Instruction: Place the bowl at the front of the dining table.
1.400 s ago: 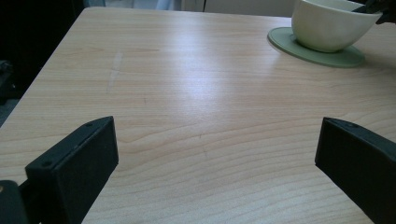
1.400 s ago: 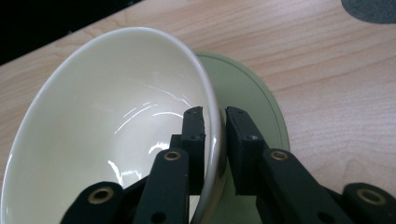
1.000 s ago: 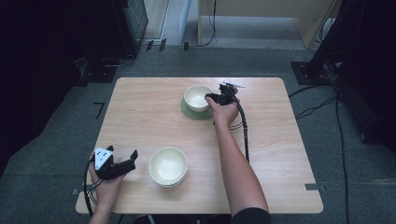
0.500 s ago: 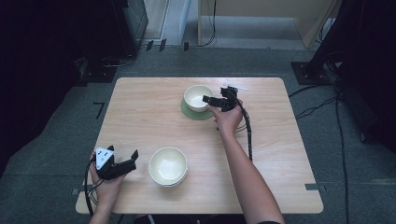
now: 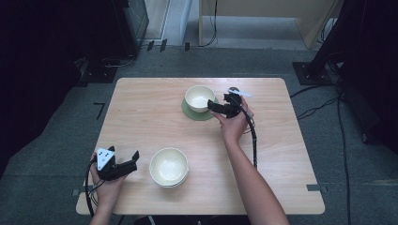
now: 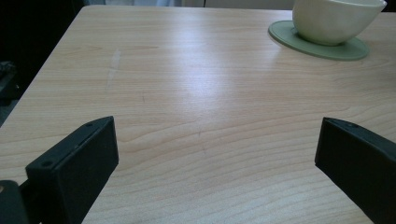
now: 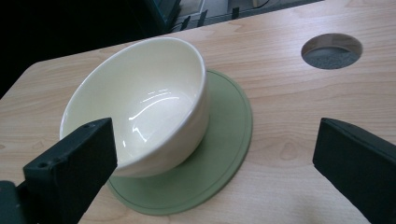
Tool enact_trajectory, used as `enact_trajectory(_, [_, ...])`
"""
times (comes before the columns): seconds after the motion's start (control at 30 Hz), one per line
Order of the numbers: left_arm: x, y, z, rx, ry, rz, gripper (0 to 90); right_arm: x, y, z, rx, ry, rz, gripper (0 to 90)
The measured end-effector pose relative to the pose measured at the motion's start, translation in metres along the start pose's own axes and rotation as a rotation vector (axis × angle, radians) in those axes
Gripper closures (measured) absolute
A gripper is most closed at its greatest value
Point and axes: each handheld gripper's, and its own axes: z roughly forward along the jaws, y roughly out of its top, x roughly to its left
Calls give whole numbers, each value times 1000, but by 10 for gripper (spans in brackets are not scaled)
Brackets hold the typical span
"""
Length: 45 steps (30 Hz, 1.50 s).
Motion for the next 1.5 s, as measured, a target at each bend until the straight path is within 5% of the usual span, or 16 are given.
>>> enact_trajectory(1.5, [-1,0,0,1,12,4,0,-73,-50,-91,-88,-38,-72,3])
